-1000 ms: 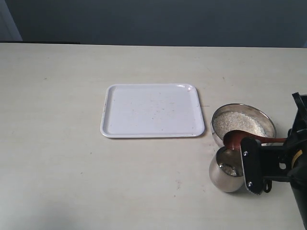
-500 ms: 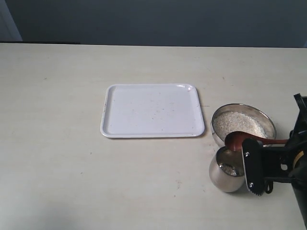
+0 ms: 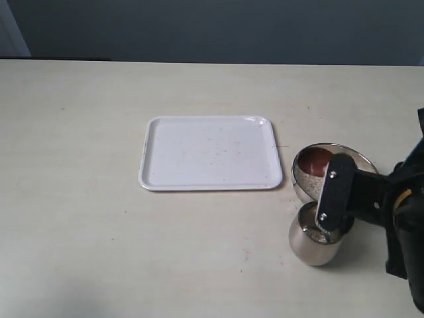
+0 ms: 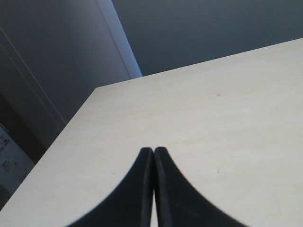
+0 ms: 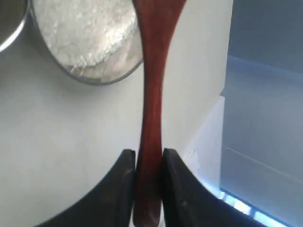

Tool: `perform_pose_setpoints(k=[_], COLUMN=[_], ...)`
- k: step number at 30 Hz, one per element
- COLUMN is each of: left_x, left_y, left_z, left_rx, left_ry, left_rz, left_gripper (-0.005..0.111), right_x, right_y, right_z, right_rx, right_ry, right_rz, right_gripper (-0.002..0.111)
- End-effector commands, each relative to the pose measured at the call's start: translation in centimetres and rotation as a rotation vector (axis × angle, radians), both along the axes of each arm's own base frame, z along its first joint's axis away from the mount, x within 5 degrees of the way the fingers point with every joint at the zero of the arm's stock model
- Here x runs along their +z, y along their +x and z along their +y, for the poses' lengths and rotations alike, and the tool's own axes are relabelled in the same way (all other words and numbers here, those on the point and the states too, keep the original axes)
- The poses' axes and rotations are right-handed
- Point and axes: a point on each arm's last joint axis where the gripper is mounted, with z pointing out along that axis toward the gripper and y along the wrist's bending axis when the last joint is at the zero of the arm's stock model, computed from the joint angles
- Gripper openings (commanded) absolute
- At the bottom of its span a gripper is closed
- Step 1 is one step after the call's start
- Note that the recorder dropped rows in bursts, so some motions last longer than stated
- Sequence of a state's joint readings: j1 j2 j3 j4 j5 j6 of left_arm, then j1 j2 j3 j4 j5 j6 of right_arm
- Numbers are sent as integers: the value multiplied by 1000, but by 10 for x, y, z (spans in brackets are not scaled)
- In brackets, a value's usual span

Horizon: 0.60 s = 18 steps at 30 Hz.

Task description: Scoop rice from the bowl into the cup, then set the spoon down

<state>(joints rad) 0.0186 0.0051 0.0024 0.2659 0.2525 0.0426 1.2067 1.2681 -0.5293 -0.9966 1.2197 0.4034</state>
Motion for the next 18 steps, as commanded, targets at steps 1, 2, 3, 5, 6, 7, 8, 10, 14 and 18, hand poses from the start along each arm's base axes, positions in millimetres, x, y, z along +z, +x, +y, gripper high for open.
perform_pose_setpoints(k=[1, 2, 3, 5, 6, 7, 8, 10, 14, 18], left_x=[2, 2, 2, 2, 2, 2, 2, 2, 2, 2], left_y=[0, 0, 0, 0, 0, 0, 0, 0, 0, 0], left_z=[-1, -1, -1, -1, -1, -1, -1, -1, -1, -1], left_rx=[-13, -13, -13, -13, -13, -13, -13, -13, -13, -13], left_ry=[-8, -8, -8, -8, -8, -8, -8, -8, -8, -8], left_rz=[-19, -19, -19, -19, -19, -19, -19, -19, -19, -19], left_gripper=[1, 1, 1, 1, 1, 1, 1, 1, 1, 1], right_x=[17, 22, 27, 38, 44, 50, 55, 65, 77, 84], right_y=[1, 2, 2, 5, 6, 8, 10, 16, 43, 71], right_z=[14, 17, 21, 28, 36, 43, 51, 63, 73, 80], right_rx=[-98, -106, -112, -115, -83, -54, -23, 6, -59, -116], right_ry=[178, 205, 233, 280, 337, 391, 449, 545, 700, 848], right_rz=[-2, 3, 1, -7, -5, -5, 2, 8, 21, 33], right_gripper=[-1, -1, -1, -1, -1, -1, -1, -1, -1, -1])
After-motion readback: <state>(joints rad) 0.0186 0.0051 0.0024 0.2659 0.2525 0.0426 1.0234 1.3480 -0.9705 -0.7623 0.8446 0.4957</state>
